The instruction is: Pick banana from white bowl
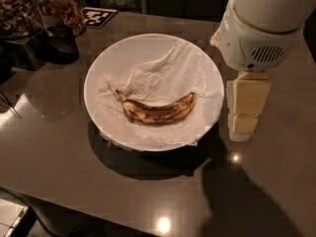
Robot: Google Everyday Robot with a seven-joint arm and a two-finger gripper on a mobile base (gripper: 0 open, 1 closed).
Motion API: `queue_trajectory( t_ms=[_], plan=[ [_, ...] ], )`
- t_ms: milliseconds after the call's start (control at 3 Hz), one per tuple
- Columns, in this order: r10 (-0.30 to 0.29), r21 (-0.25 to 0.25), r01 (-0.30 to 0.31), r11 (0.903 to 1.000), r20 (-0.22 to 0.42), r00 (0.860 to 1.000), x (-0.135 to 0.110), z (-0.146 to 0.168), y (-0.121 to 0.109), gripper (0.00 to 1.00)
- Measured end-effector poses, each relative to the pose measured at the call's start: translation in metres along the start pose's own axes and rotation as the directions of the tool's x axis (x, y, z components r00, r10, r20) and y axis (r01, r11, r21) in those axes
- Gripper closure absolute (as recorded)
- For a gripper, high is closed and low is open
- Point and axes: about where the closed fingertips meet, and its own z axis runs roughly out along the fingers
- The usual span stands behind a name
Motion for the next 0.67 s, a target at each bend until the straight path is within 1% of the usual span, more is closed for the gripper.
queue_trajectory(
  t_ms=[333, 667],
  plan=[
    [-0.006, 0.028, 0.006, 0.9996, 0.008, 1.000, -0.005, -0.007, -0.003, 0.00],
    [-0.060, 0.033, 0.059, 0.9977, 0.044, 0.997, -0.035, 0.002, -0.016, 0.00]
  ],
)
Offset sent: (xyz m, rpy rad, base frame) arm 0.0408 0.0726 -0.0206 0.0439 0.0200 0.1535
